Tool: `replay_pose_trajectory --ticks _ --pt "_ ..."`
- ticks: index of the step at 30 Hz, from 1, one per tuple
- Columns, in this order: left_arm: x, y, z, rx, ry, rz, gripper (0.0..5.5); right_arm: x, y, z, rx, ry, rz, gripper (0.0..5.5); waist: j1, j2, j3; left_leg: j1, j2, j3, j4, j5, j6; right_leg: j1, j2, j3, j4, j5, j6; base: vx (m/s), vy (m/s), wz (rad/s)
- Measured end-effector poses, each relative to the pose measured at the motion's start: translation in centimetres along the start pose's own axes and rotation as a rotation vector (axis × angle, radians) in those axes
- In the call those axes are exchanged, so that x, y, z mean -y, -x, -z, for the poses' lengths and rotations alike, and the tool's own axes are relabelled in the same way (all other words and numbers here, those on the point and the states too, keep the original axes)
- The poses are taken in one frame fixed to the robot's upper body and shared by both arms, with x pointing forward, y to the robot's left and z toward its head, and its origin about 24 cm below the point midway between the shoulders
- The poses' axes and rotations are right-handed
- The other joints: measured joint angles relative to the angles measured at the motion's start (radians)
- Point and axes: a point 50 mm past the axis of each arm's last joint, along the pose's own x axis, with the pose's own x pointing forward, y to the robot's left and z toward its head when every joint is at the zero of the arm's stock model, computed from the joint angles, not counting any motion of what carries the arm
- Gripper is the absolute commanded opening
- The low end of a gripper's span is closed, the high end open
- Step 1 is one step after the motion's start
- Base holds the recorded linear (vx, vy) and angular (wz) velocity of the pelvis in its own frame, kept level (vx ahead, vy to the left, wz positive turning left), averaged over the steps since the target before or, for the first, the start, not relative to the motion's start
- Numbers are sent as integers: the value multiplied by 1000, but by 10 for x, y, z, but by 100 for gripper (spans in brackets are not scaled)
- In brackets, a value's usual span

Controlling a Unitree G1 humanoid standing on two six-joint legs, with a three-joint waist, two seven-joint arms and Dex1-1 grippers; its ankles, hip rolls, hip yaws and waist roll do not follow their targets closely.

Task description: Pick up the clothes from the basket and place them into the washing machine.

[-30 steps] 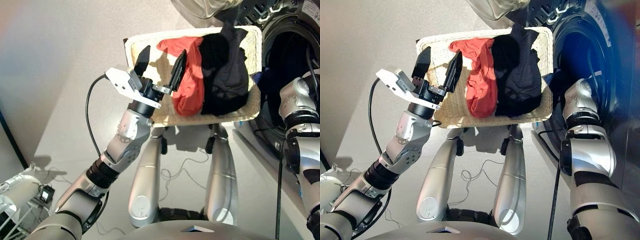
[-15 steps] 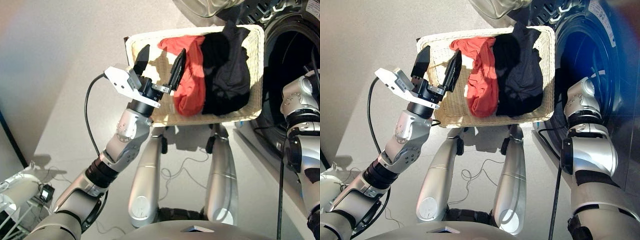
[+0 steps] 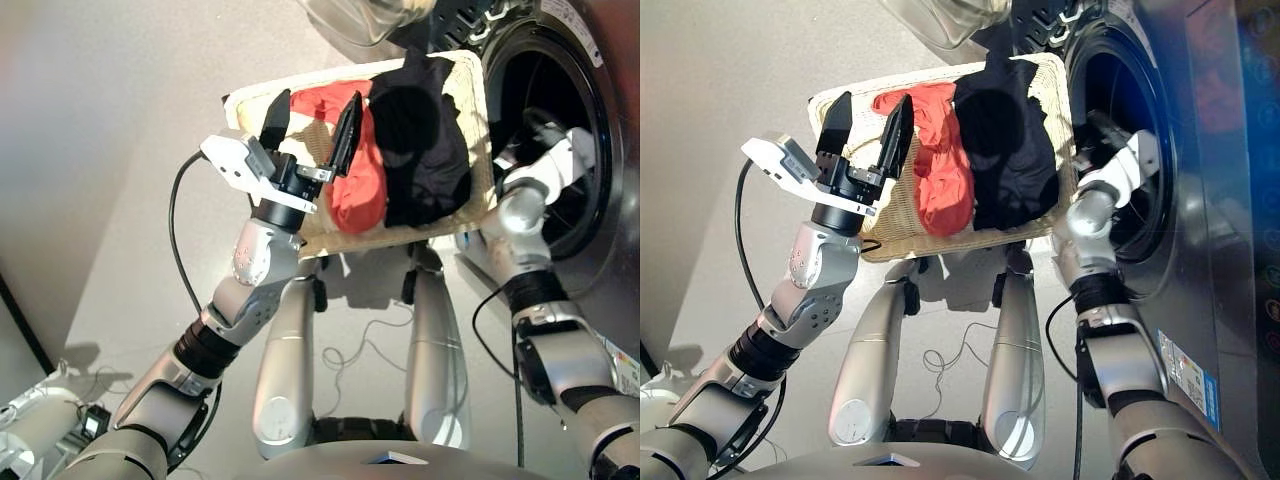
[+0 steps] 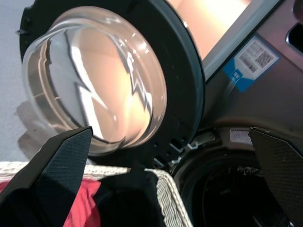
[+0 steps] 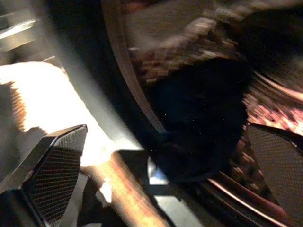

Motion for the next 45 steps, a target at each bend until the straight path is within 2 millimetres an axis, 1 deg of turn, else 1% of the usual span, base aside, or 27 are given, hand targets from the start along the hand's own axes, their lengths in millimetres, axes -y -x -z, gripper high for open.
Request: replay_pose_trajectory --ticks 2,4,6,7,9,10,12,14,15,17,18,19,20,21,22,23,24,25,26,27,28,30,33,37,40,43,45 --pt "-2 1 0 -3 0 -9 550 -4 7 0 17 32 -78 550 -1 -4 0 1 2 1 0 0 0 0 2 1 0 0 0 0 0 0" --pt "-2 2 2 -12 0 -12 550 -7 9 -2 27 56 -129 550 -1 -6 0 1 3 1 0 -1 -1 0 4 2 -1 0 0 0 0 0" --pt "-4 6 5 -34 2 -25 550 -11 14 -5 41 41 -174 550 -1 -6 0 1 6 2 0 -2 -3 0 10 4 -1 0 -1 0 0 0" --pt "-7 8 11 -52 7 -50 550 -17 17 -11 62 27 -207 550 -1 -6 0 3 8 3 0 -3 -4 1 12 6 -1 0 -1 0 0 0" --pt "-20 14 33 -147 -32 -119 550 -27 24 -16 83 11 -279 550 -8 -13 -1 12 13 8 -1 -5 -7 5 15 9 -1 -1 -2 0 0 0" --pt "-28 19 41 -203 -69 -151 550 -32 27 -19 96 0 -309 550 -18 -18 -1 14 14 8 -1 -6 -8 7 17 9 0 -1 -4 0 0 0" --pt "-41 30 56 -282 -158 -204 550 -35 32 -34 161 -5 -360 550 -24 -23 -1 18 17 11 -1 -7 -8 9 20 11 -1 -2 -5 0 0 0" --pt "-48 40 73 -368 -190 -254 550 -38 35 -44 212 6 -390 550 -32 -31 -1 25 21 14 0 -10 -8 13 23 14 0 -3 -6 0 0 0" --pt "-54 44 82 -412 -230 -272 550 -40 35 -48 228 2 -398 550 -30 -32 -1 29 22 15 0 -10 -9 16 25 15 0 -3 -6 0 0 0" --pt "-52 46 93 -456 -255 -284 550 -48 39 -56 265 -3 -438 550 -40 -38 -2 31 25 17 1 -11 -10 16 28 17 1 -3 -6 0 0 0" --pt "-55 48 98 -480 -276 -306 550 -52 41 -60 281 -10 -459 550 -41 -41 -3 31 26 17 1 -12 -11 16 29 17 1 -3 -6 0 0 0" --pt "-51 46 104 -493 -267 -309 550 -58 43 -64 299 -17 -483 550 -53 -47 -3 31 27 18 2 -12 -12 15 30 18 0 -3 -6 0 0 0" --pt "-48 41 111 -507 -271 -309 550 -62 47 -68 312 -29 -500 550 -54 -48 -4 31 28 19 2 -15 -16 15 31 18 1 -3 -6 0 0 0" --pt "-49 37 116 -528 -292 -319 550 -68 50 -72 328 -40 -525 550 -50 -51 -4 30 29 19 5 -17 -18 15 32 18 2 -3 -6 0 0 0" --pt "-45 32 118 -531 -297 -310 550 -73 53 -76 344 -50 -551 550 -57 -56 -4 27 32 21 10 -20 -19 12 35 20 2 -3 -6 0 0 0" --pt "-40 24 120 -522 -294 -300 550 -78 56 -80 358 -61 -573 550 -65 -60 -4 21 37 22 20 -25 -20 9 39 21 5 -3 -7 0 0 0" --pt "-41 20 121 -527 -311 -302 550 -82 59 -83 370 -71 -589 550 -62 -63 -4 15 40 22 30 -28 -17 5 42 23 10 -5 -9 0 0 0" --pt "-41 15 125 -539 -326 -311 550 -86 61 -85 377 -76 -608 550 -66 -69 -4 11 43 24 40 -35 -18 0 45 25 20 -9 -15 0 0 0" --pt "-41 10 126 -540 -331 -326 550 -92 63 -87 383 -85 -627 550 -72 -75 -5 4 48 24 49 -40 -21 -7 49 26 26 -12 -16 0 0 0" --pt "-45 9 128 -549 -349 -355 550 -96 66 -92 402 -91 -647 550 -77 -81 -5 -9 54 24 67 -48 -23 -19 54 26 39 -17 -20 0 0 0" --pt "-47 4 127 -548 -362 -370 550 -100 68 -97 420 -102 -662 550 -80 -85 -5 -23 60 24 78 -54 -25 -33 59 27 51 -21 -22 0 0 0" --pt "-51 -2 126 -542 -373 -408 550 -106 69 -103 444 -118 -677 550 -81 -90 -5 -44 67 23 101 -61 -32 -59 67 28 74 -29 -26 0 0 0" --pt "-61 -3 126 -556 -399 -467 550 -115 73 -110 467 -132 -711 550 -83 -95 -3 -61 78 23 127 -73 -41 -82 77 31 108 -44 -31 0 0 0" --pt "-71 -7 124 -559 -403 -547 550 -124 78 -120 506 -140 -759 550 -87 -105 -3 -98 94 22 164 -88 -49 -122 90 33 140 -55 -38 0 0 0" --pt "-78 -13 121 -563 -415 -599 550 -129 81 -127 534 -148 -792 550 -97 -107 -3 -125 98 21 187 -96 -47 -147 94 35 158 -59 -40 0 0 0" --pt "-86 -17 117 -559 -407 -666 550 -132 86 -130 539 -169 -823 550 -109 -114 -4 -146 105 20 212 -106 -51 -163 100 36 172 -62 -42 0 0 0" --pt "-89 -21 116 -558 -382 -715 550 -133 88 -130 534 -174 -833 550 -110 -116 -3 -157 107 19 222 -108 -51 -173 101 37 176 -62 -42 0 0 0"
